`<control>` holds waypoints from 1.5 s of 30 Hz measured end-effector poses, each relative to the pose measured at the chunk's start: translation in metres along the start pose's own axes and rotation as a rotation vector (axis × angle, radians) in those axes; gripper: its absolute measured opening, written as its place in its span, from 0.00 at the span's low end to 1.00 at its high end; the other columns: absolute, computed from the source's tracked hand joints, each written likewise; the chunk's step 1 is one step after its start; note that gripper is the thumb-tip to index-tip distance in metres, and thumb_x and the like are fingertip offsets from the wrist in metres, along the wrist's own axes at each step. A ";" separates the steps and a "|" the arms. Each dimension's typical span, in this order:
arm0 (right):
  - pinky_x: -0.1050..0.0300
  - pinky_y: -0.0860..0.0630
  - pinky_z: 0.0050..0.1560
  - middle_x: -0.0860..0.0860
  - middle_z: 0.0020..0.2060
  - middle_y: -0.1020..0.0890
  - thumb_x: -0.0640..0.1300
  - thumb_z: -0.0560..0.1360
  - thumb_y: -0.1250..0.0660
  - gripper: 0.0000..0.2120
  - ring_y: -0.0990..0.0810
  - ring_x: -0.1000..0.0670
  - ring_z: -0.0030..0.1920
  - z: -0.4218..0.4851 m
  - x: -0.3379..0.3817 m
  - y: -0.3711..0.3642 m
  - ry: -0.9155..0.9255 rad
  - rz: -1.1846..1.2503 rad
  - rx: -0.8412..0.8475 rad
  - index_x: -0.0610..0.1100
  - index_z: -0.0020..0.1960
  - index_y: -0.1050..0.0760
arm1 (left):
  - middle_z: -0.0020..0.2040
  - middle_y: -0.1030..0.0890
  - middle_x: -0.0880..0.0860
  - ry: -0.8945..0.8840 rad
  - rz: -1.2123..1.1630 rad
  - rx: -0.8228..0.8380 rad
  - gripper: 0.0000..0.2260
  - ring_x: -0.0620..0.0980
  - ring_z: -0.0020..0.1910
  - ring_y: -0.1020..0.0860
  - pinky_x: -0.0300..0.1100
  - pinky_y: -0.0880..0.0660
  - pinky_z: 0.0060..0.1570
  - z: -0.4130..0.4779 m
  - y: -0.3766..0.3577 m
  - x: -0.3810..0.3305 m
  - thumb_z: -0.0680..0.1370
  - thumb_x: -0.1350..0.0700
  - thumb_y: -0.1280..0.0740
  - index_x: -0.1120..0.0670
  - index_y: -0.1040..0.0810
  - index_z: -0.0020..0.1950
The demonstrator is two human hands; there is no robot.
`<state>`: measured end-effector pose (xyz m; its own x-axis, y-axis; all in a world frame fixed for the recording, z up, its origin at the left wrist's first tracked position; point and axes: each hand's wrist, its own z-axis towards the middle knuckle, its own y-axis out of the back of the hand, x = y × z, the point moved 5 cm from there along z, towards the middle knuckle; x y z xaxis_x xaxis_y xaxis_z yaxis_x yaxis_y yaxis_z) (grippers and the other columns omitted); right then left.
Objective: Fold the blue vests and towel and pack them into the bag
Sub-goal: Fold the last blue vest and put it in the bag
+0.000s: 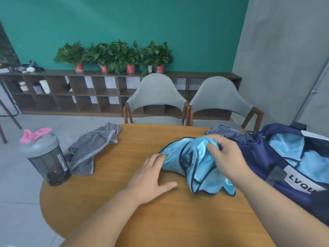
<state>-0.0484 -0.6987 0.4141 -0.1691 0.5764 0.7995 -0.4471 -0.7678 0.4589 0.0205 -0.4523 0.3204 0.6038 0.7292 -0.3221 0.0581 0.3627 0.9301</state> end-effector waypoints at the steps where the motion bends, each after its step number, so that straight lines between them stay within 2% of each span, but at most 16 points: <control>1: 0.68 0.25 0.50 0.67 0.46 0.15 0.40 0.83 0.37 0.13 0.18 0.66 0.50 0.003 0.004 0.003 -0.084 0.124 -0.007 0.56 0.53 0.17 | 0.73 0.34 0.43 0.008 0.037 -0.058 0.32 0.45 0.73 0.35 0.46 0.31 0.69 0.002 0.000 0.001 0.79 0.34 0.33 0.45 0.38 0.79; 4: 0.54 0.19 0.48 0.49 0.45 0.12 0.44 0.84 0.35 0.09 0.12 0.49 0.47 0.015 0.016 0.008 -0.335 0.671 0.058 0.48 0.51 0.16 | 0.51 0.22 0.41 -0.002 -0.056 -0.309 0.03 0.50 0.56 0.23 0.48 0.27 0.55 0.007 0.007 0.004 0.82 0.51 0.33 0.47 0.23 0.56; 5: 0.54 0.19 0.46 0.48 0.41 0.12 0.43 0.81 0.31 0.07 0.12 0.49 0.41 0.017 0.016 0.012 -0.381 0.778 0.078 0.47 0.46 0.15 | 0.48 0.22 0.40 0.025 -0.152 -0.367 0.02 0.49 0.52 0.23 0.48 0.26 0.53 0.008 0.012 0.007 0.83 0.53 0.34 0.47 0.23 0.52; 8: 0.55 0.18 0.50 0.58 0.26 0.18 0.38 0.77 0.30 0.11 0.19 0.60 0.28 0.032 -0.024 0.031 -0.456 0.490 0.064 0.47 0.38 0.19 | 0.43 0.21 0.42 0.165 -0.452 -0.511 0.07 0.46 0.44 0.23 0.47 0.26 0.46 0.008 0.028 0.008 0.85 0.54 0.39 0.44 0.27 0.49; 11: 0.46 0.22 0.62 0.50 0.45 0.15 0.44 0.81 0.35 0.11 0.16 0.45 0.50 0.024 -0.074 0.034 -0.560 0.060 -0.013 0.40 0.60 0.22 | 0.52 0.25 0.43 0.207 -0.454 -0.678 0.03 0.43 0.52 0.24 0.43 0.25 0.52 -0.002 0.042 -0.009 0.85 0.52 0.41 0.46 0.29 0.55; 14: 0.49 0.28 0.61 0.47 0.57 0.18 0.50 0.83 0.35 0.15 0.21 0.42 0.60 0.005 -0.066 0.029 -0.409 -0.215 -0.089 0.47 0.68 0.23 | 0.63 0.28 0.42 -0.013 -0.301 -0.426 0.15 0.41 0.64 0.28 0.39 0.29 0.65 -0.002 0.031 -0.039 0.84 0.41 0.39 0.46 0.28 0.67; 17: 0.49 0.31 0.68 0.53 0.68 0.26 0.71 0.75 0.33 0.33 0.27 0.49 0.69 -0.009 -0.062 0.010 -0.358 -0.189 0.286 0.56 0.75 0.29 | 0.75 0.33 0.38 -0.053 -0.210 0.071 0.31 0.40 0.73 0.33 0.44 0.31 0.71 -0.001 -0.012 -0.058 0.78 0.30 0.35 0.38 0.36 0.79; 21: 0.48 0.36 0.77 0.52 0.78 0.39 0.70 0.64 0.22 0.53 0.39 0.46 0.78 -0.022 -0.087 0.004 -0.287 -0.670 0.681 0.62 0.82 0.44 | 0.59 0.18 0.42 0.029 -0.236 0.072 0.13 0.46 0.57 0.20 0.45 0.23 0.58 0.009 -0.028 -0.050 0.82 0.51 0.31 0.44 0.20 0.67; 23: 0.54 0.32 0.72 0.50 0.75 0.34 0.60 0.67 0.19 0.51 0.33 0.47 0.74 -0.016 -0.092 0.015 -0.300 -0.676 0.634 0.61 0.82 0.43 | 0.47 0.15 0.45 0.169 -0.393 -0.031 0.10 0.47 0.45 0.18 0.46 0.21 0.50 0.018 -0.015 -0.036 0.84 0.47 0.35 0.49 0.17 0.58; 26: 0.54 0.28 0.68 0.46 0.70 0.30 0.50 0.69 0.19 0.46 0.27 0.44 0.69 0.001 -0.099 0.037 -0.293 -0.814 0.515 0.55 0.80 0.38 | 0.44 0.14 0.51 0.319 -0.530 -0.200 0.17 0.53 0.44 0.17 0.54 0.20 0.51 0.032 0.016 -0.008 0.86 0.45 0.39 0.55 0.19 0.49; 30: 0.55 0.23 0.57 0.46 0.60 0.23 0.43 0.76 0.29 0.20 0.22 0.44 0.61 0.017 -0.110 0.060 -0.321 -1.072 0.410 0.47 0.67 0.25 | 0.47 0.14 0.55 0.432 -0.720 -0.347 0.16 0.59 0.51 0.17 0.56 0.21 0.56 0.038 0.060 0.019 0.86 0.44 0.38 0.55 0.19 0.50; 33: 0.52 0.21 0.47 0.48 0.49 0.20 0.37 0.76 0.36 0.17 0.20 0.42 0.50 0.021 -0.096 0.069 -0.306 -1.137 0.293 0.50 0.62 0.24 | 0.52 0.14 0.48 0.431 -0.903 -0.336 0.12 0.49 0.53 0.16 0.46 0.21 0.54 0.036 0.089 0.015 0.87 0.45 0.38 0.50 0.18 0.57; 36: 0.49 0.20 0.45 0.46 0.44 0.21 0.36 0.78 0.41 0.18 0.20 0.39 0.46 0.030 -0.067 0.078 -0.302 -0.890 0.111 0.51 0.64 0.29 | 0.55 0.14 0.43 0.391 -1.003 -0.340 0.11 0.45 0.56 0.16 0.41 0.22 0.53 0.032 0.113 0.009 0.87 0.45 0.39 0.46 0.19 0.60; 39: 0.51 0.18 0.39 0.41 0.49 0.17 0.36 0.83 0.44 0.15 0.17 0.39 0.46 0.029 -0.036 0.074 -0.488 -0.082 0.022 0.47 0.61 0.23 | 0.56 0.13 0.45 0.340 -1.133 -0.317 0.11 0.46 0.55 0.14 0.42 0.20 0.53 0.027 0.130 -0.002 0.87 0.46 0.37 0.46 0.19 0.64; 42: 0.52 0.17 0.43 0.39 0.51 0.14 0.37 0.83 0.39 0.13 0.16 0.40 0.49 0.017 0.014 0.061 -0.579 0.605 0.175 0.41 0.60 0.18 | 0.58 0.13 0.55 0.342 -1.344 -0.173 0.11 0.56 0.58 0.14 0.54 0.21 0.62 0.020 0.146 -0.021 0.85 0.51 0.33 0.54 0.17 0.63; 45: 0.50 0.15 0.43 0.39 0.46 0.14 0.47 0.71 0.28 0.13 0.14 0.42 0.45 0.006 0.054 0.058 -0.578 0.779 0.321 0.38 0.49 0.16 | 0.55 0.14 0.60 0.272 -1.442 -0.010 0.10 0.57 0.51 0.14 0.51 0.18 0.56 0.015 0.164 -0.035 0.79 0.54 0.29 0.58 0.14 0.57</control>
<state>-0.0778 -0.7139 0.4860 0.1750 -0.2727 0.9460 -0.1235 -0.9594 -0.2538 0.0207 -0.4270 0.4872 -0.1360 -0.1760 -0.9749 0.4617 0.8594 -0.2196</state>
